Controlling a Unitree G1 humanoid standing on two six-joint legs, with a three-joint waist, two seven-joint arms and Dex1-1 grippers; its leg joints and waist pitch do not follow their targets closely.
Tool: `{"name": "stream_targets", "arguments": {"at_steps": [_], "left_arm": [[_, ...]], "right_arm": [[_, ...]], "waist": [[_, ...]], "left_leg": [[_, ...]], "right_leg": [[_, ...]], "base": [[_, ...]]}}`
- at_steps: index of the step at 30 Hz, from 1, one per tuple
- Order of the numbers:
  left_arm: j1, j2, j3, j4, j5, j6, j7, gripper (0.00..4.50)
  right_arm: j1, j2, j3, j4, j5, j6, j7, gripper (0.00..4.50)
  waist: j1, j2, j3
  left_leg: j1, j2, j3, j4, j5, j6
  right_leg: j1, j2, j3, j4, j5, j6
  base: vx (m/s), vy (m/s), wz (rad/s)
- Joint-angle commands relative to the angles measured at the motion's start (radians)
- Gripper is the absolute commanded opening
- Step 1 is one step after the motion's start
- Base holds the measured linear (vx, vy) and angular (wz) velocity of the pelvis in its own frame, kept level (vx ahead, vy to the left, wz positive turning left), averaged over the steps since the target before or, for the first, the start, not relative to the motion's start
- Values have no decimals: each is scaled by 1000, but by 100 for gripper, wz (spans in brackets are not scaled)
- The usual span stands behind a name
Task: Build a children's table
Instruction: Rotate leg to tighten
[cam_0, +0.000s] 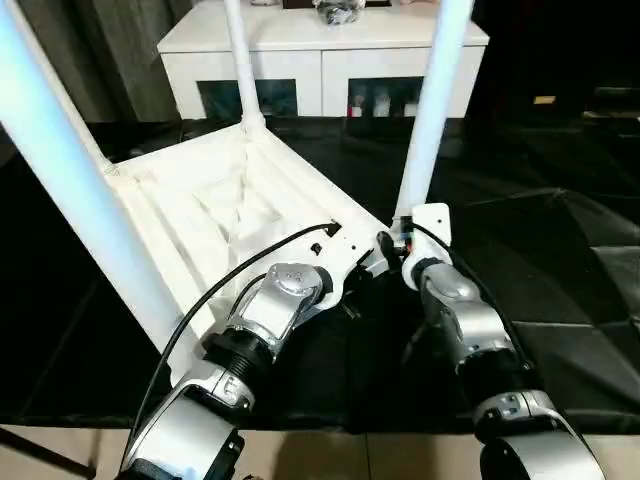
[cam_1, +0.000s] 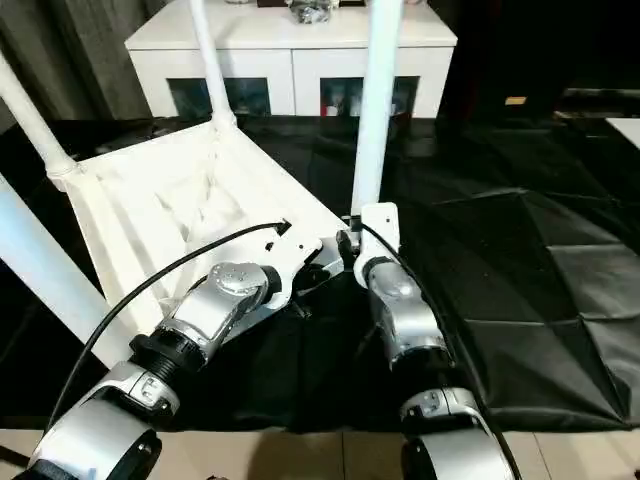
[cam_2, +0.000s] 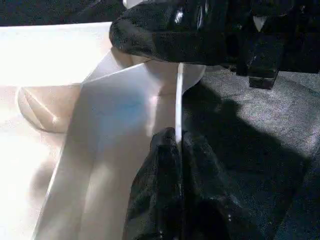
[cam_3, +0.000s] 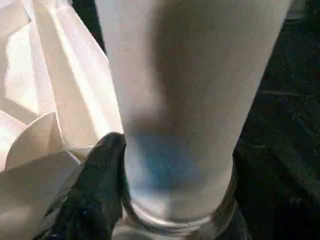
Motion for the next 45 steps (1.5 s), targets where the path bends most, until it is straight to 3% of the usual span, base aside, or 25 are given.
{"name": "stream_targets", "arguments": {"at_steps": [1,2,3,4,7,8,12,13,15,16,17,19,20,21,22,26,27,31,38,45], "left_arm": [[-20,19,49,27,2,-71,72,0],[-15,28,45,25,7,-80,59,0],[-10,34,41,21,10,-86,49,0],[-1,44,35,11,13,-87,34,0],[23,71,21,-26,15,-92,-13,0],[50,107,4,-69,14,-98,-75,0],[94,181,-13,-135,-11,-78,-207,0],[105,203,-22,-151,-23,-96,-261,0],[129,241,-36,-195,-55,-130,-374,0],[129,241,-36,-195,-55,-130,-374,0],[161,289,-54,-277,-111,-125,-514,0],[178,329,-67,-343,-145,-78,-604,0],[181,340,-71,-364,-155,-61,-628,0],[182,347,-71,-379,-160,-45,-642,0],[182,349,-71,-383,-161,-42,-646,0],[181,351,-70,-380,-155,-50,-645,0],[183,354,-67,-385,-154,-50,-647,0],[185,364,-60,-391,-152,-48,-643,0],[182,365,-53,-388,-151,-40,-643,0],[183,371,-54,-383,-150,-38,-648,0]], "right_arm": [[18,40,65,-10,1,-12,54,348],[27,25,59,-29,0,-11,56,358],[34,15,56,-46,2,-9,60,367],[46,-1,53,-71,3,-7,64,375],[79,-52,49,-153,18,25,117,410],[120,-124,62,-248,28,59,220,410],[204,-284,75,-407,86,81,458,410],[225,-322,83,-441,103,72,522,410],[262,-384,102,-498,136,59,630,410],[262,-384,102,-498,136,59,630,410],[290,-431,117,-551,176,70,727,410],[300,-456,129,-581,211,90,798,410],[299,-464,137,-585,217,93,822,410],[298,-473,150,-588,216,93,847,410],[296,-476,157,-586,214,92,858,410],[276,-468,183,-546,172,73,856,410],[265,-470,203,-521,143,54,856,410],[248,-486,235,-481,106,30,878,395],[229,-461,207,-451,135,42,871,343],[232,-452,203,-420,140,31,886,291]], "waist": [[1,-19,-56],[-8,-17,-56],[-12,-17,-57],[-14,-16,-58],[-12,-18,-58],[-11,-19,-57],[1,-16,-56],[1,-11,-55],[1,-15,-54],[0,-10,-52],[-1,-11,-51],[2,-7,-51],[4,-9,-52],[9,-4,-51],[14,-7,-49],[21,-11,-47],[21,-16,-48],[21,-18,-49],[21,-17,-52],[22,-14,-53]], "left_leg": [[13,28,-17,-75,-275,51],[-2,25,-24,-79,-258,46],[-2,26,-26,-80,-254,42],[10,29,-23,-76,-265,42],[9,31,-20,-74,-242,60],[9,30,-19,-74,-240,65],[13,36,-17,-71,-240,87],[13,36,-17,-73,-252,86],[13,38,-16,-74,-273,82],[15,39,-16,-77,-301,74],[18,40,-15,-77,-312,69],[20,44,-16,-81,-326,58],[21,46,-16,-80,-322,57],[25,46,-14,-79,-314,56],[30,47,-11,-79,-322,50],[27,46,-10,-82,-326,29],[23,44,-12,-82,-317,22],[22,42,-10,-77,-295,27],[22,41,-10,-71,-244,55],[23,41,-9,-69,-246,55]], "right_leg": [[33,-24,14,-72,-257,-174],[45,-25,10,-66,-251,-167],[45,-23,7,-67,-246,-160],[35,-22,10,-69,-233,-175],[38,-20,11,-64,-188,-204],[40,-19,10,-64,-184,-206],[44,-20,14,-61,-156,-213],[42,-19,14,-62,-165,-217],[41,-20,15,-63,-178,-221],[39,-20,15,-66,-206,-223],[34,-20,16,-68,-217,-224],[34,-21,18,-64,-224,-229],[35,-21,18,-62,-212,-234],[28,-19,19,-61,-197,-244],[24,-17,19,-61,-200,-250],[26,-20,21,-61,-229,-234],[29,-21,21,-59,-231,-226],[30,-24,22,-60,-228,-221],[34,-20,20,-52,-164,-242],[35,-20,19,-50,-150,-254]], "base": [[0,0,0],[0,0,0],[0,0,0],[0,0,0],[0,0,0],[0,0,0],[0,0,0],[0,0,0],[0,0,0],[0,0,0],[0,0,0],[0,0,0],[0,0,0],[0,0,0],[0,0,0],[0,0,0],[0,0,0],[0,0,0],[0,0,0],[0,0,0]]}}
